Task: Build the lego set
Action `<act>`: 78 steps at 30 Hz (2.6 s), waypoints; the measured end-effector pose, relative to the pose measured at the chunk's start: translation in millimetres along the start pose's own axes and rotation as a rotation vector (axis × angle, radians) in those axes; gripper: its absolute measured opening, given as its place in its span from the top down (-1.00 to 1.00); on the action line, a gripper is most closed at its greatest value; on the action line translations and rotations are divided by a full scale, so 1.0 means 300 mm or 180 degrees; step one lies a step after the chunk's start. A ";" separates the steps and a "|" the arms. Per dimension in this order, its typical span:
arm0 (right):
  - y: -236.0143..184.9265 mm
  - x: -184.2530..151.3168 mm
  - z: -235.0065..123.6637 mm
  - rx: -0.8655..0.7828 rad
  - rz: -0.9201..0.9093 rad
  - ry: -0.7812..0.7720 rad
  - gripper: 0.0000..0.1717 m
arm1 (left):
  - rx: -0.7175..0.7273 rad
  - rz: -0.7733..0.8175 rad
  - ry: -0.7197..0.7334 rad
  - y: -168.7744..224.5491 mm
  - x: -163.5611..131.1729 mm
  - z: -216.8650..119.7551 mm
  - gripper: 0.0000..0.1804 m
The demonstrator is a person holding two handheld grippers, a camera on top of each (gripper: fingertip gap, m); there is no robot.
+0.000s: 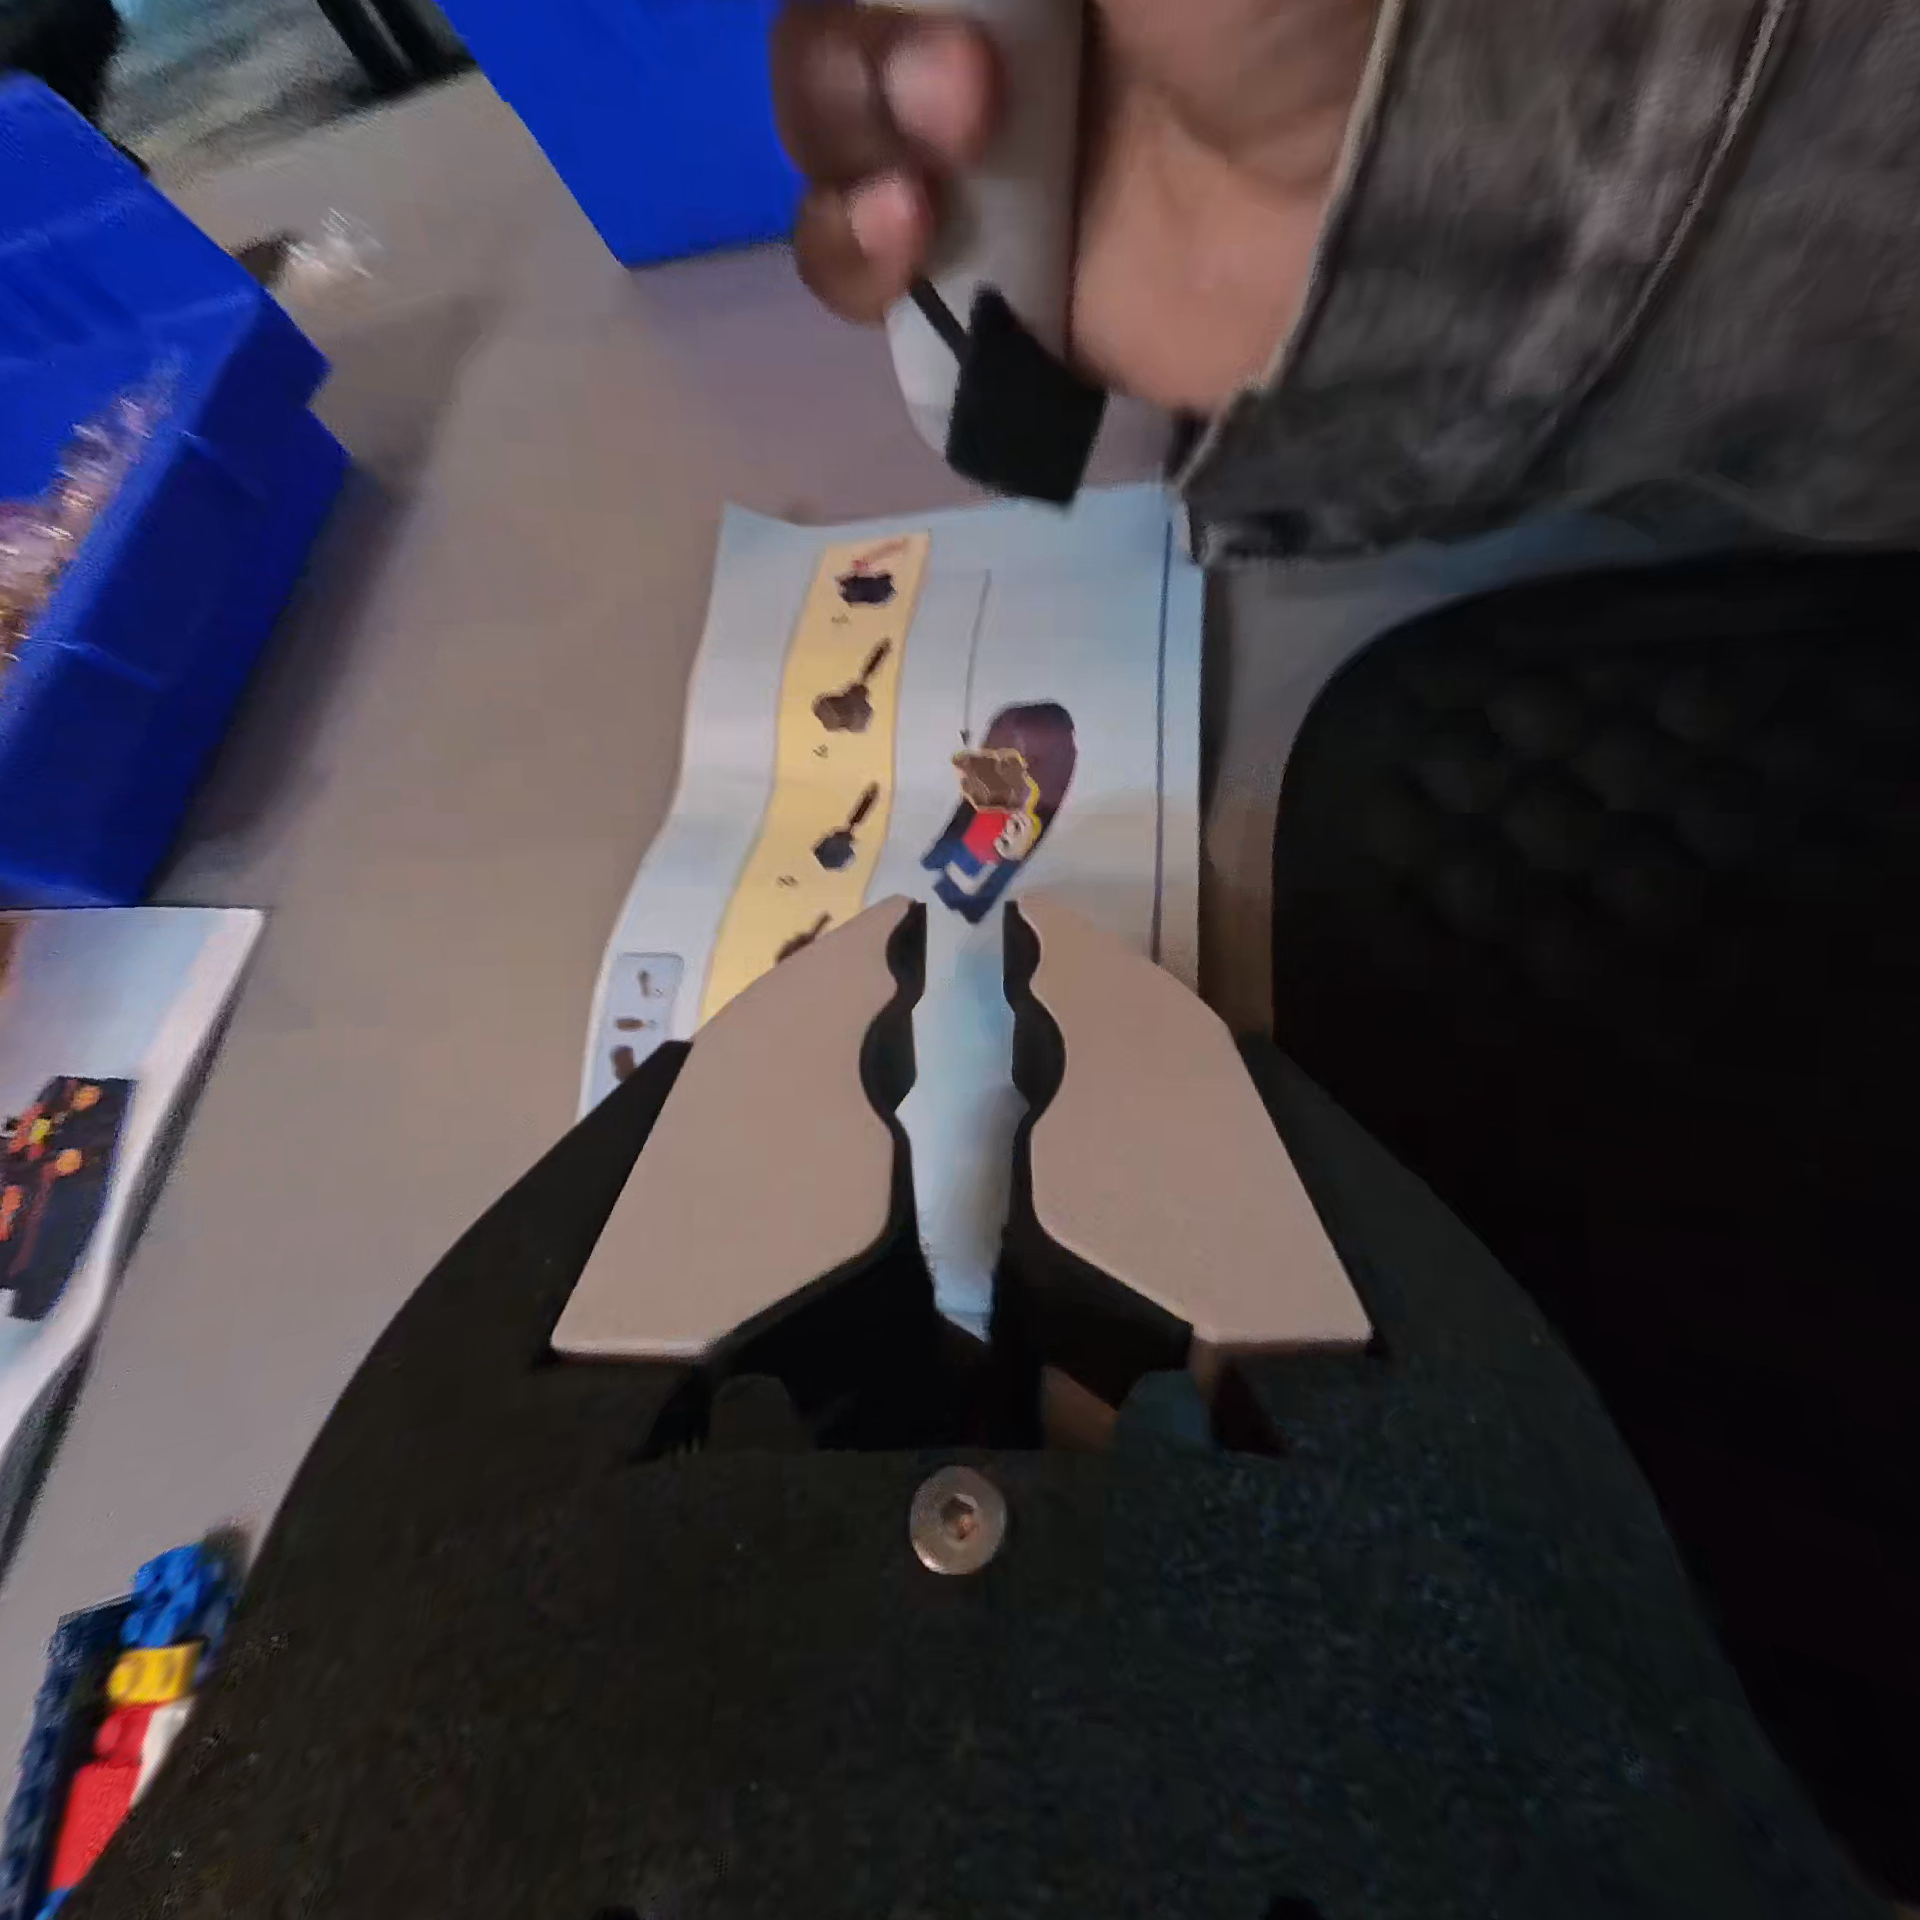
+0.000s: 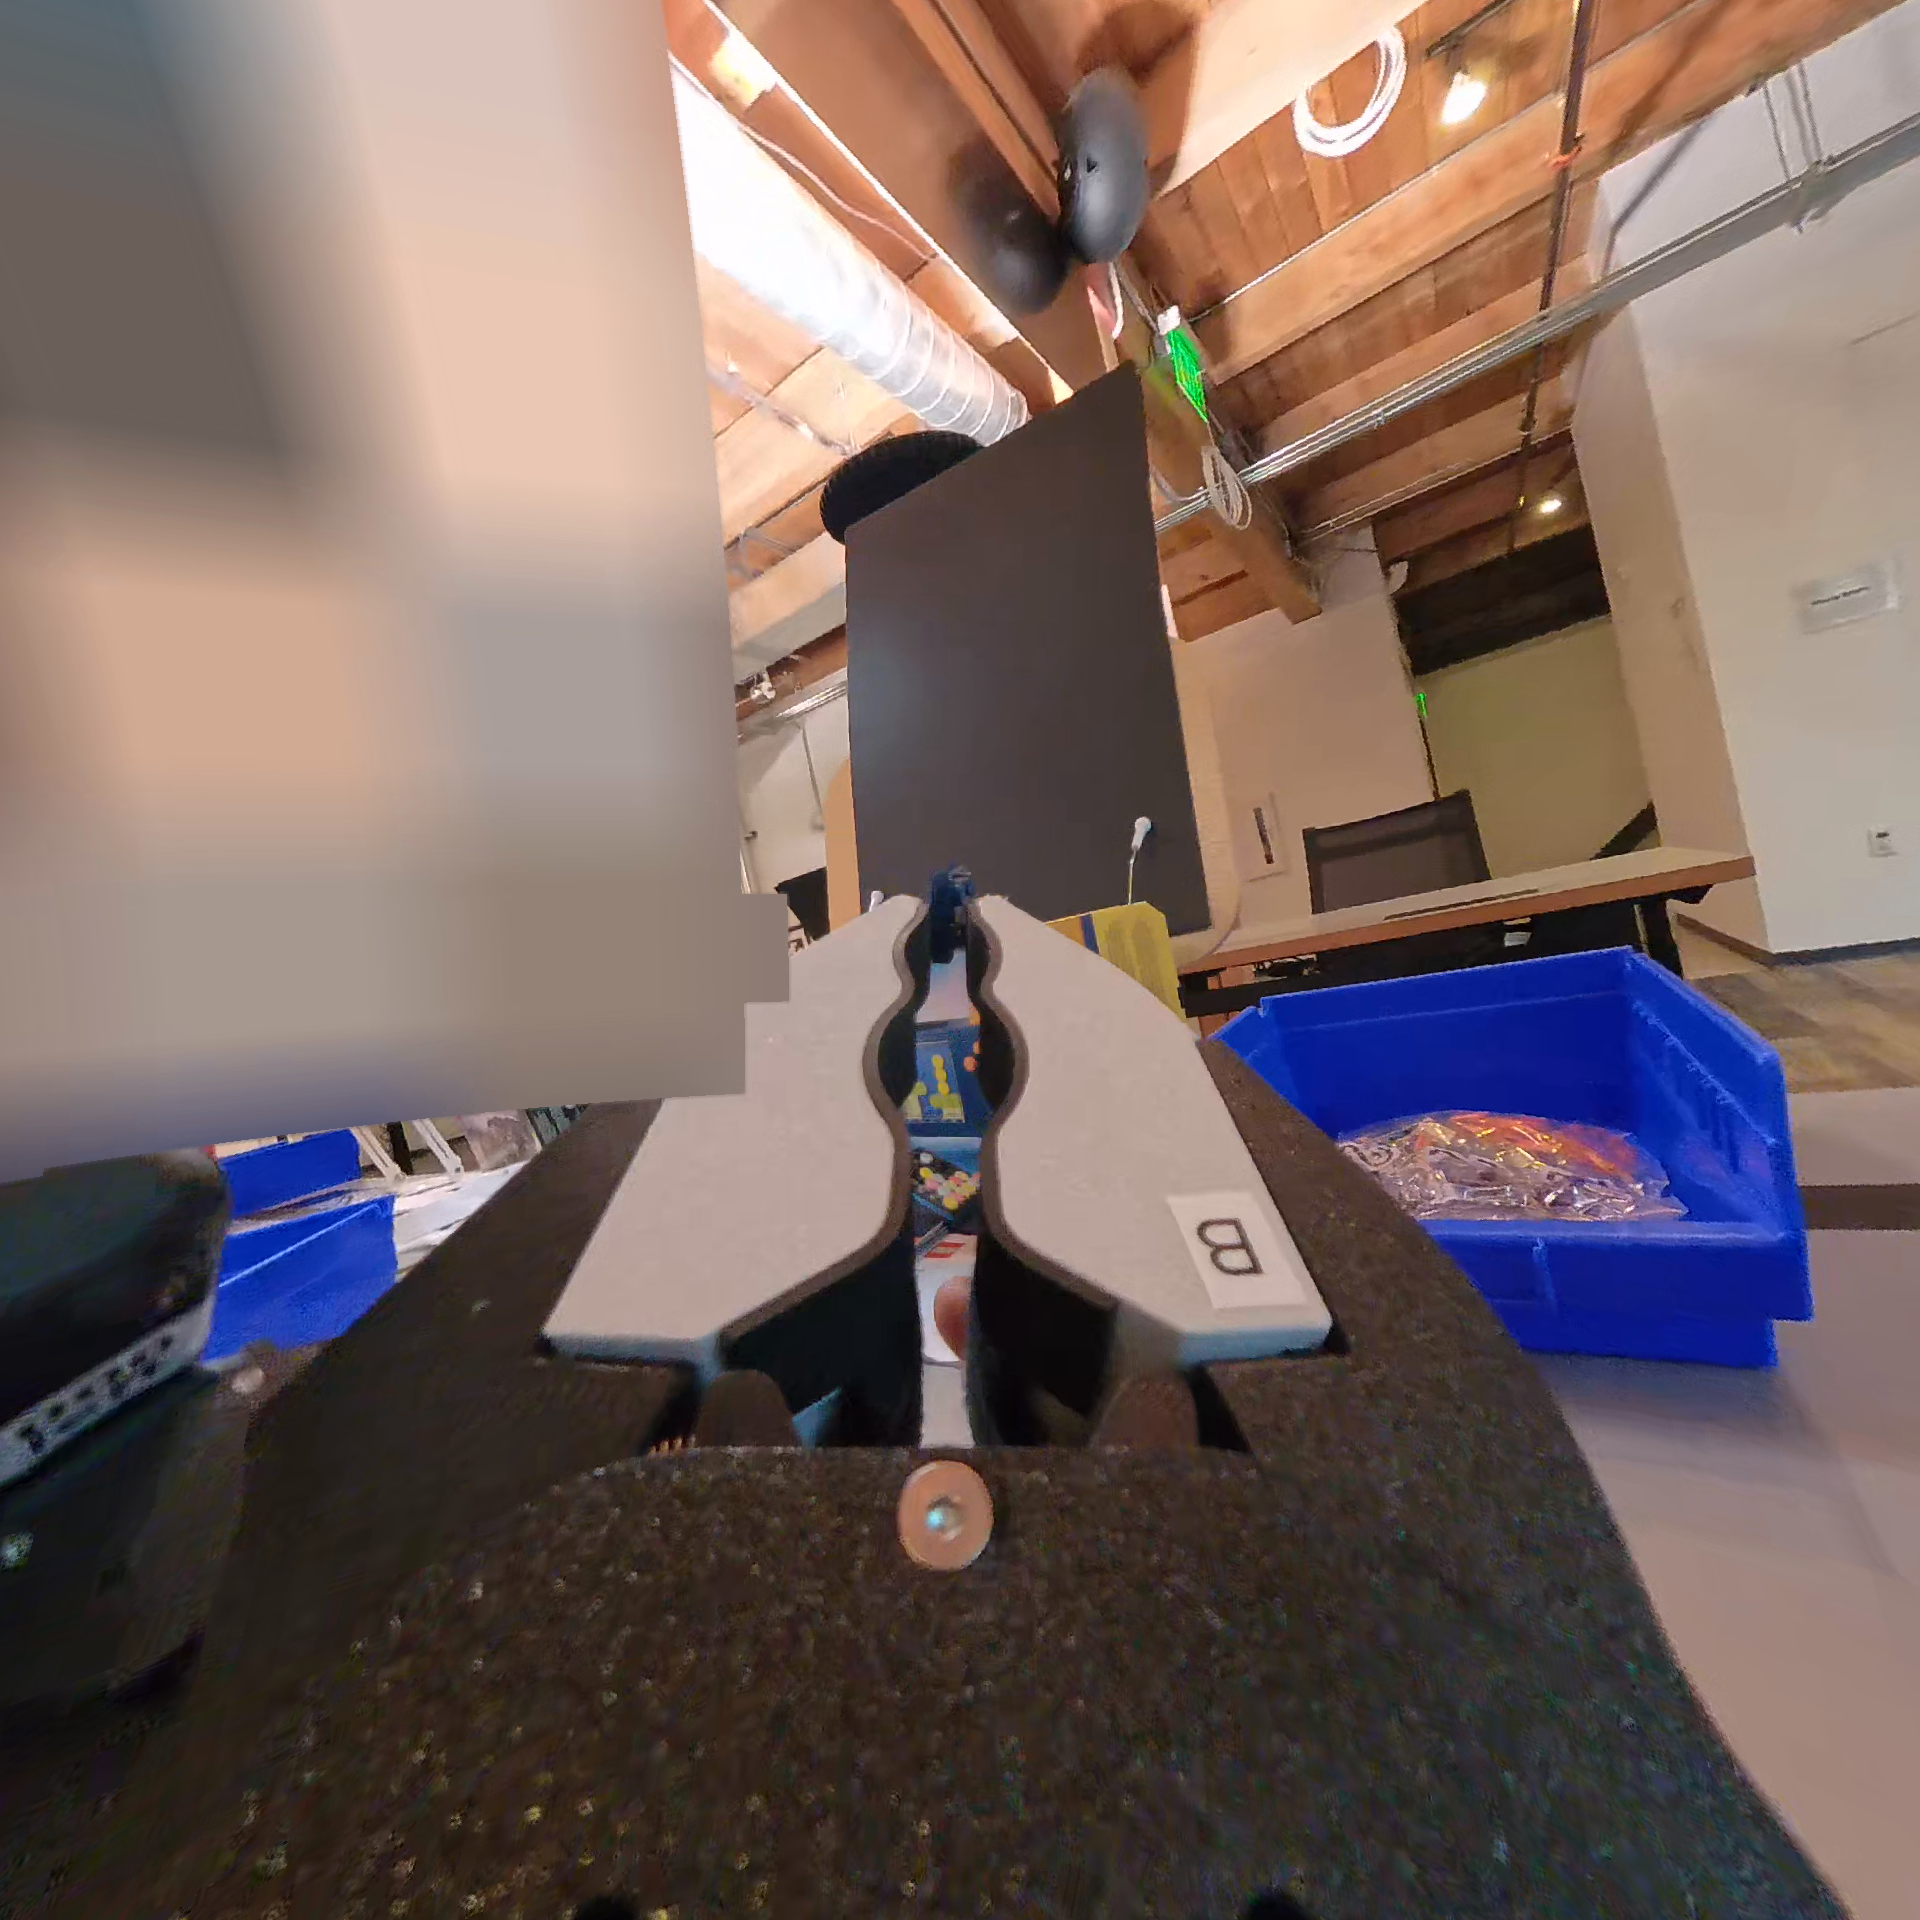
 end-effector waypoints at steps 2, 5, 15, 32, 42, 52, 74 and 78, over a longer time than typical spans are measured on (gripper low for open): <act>-0.001 0.009 -0.002 -0.0002 0.0028 0.0042 0.93 | -0.0041 0.0055 -0.0090 0.005 -0.035 0.011 0.86; 0.003 0.013 -0.003 -0.0040 0.0002 0.0060 0.94 | -0.0122 0.0104 -0.0191 0.014 -0.050 0.018 0.90; 0.032 -0.009 -0.003 -0.0119 0.0270 0.0047 0.93 | -0.0025 0.0307 -0.0181 0.027 -0.054 0.016 0.95; 0.028 -0.022 0.001 -0.0073 0.0357 -0.0006 0.93 | 0.0488 0.0704 -0.0089 0.013 -0.038 0.007 0.85; 0.017 -0.032 0.005 0.0006 0.0462 -0.0043 0.93 | 0.0787 0.0613 0.0038 0.055 0.025 -0.019 0.84; -0.028 -0.106 0.038 0.0398 0.0637 -0.0448 0.93 | 0.0647 0.0771 0.0060 0.100 0.027 -0.011 0.83; -0.251 -0.258 0.039 0.2240 0.1461 -0.1492 0.94 | 0.0469 0.0696 0.0139 0.119 0.028 -0.009 0.82; -0.251 -0.203 0.034 0.2530 0.1815 -0.1004 0.94 | 0.0475 0.0727 0.0144 0.119 0.029 -0.011 0.82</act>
Point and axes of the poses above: each gripper's, where its closed fingertips meet, z out along the fingers, x out of its top, y = z × x across the jaws, the point moved 4 cm from there along -z, back along the fingers, and after that the axes turned 2 degrees about -y, right-handed, at the moved point
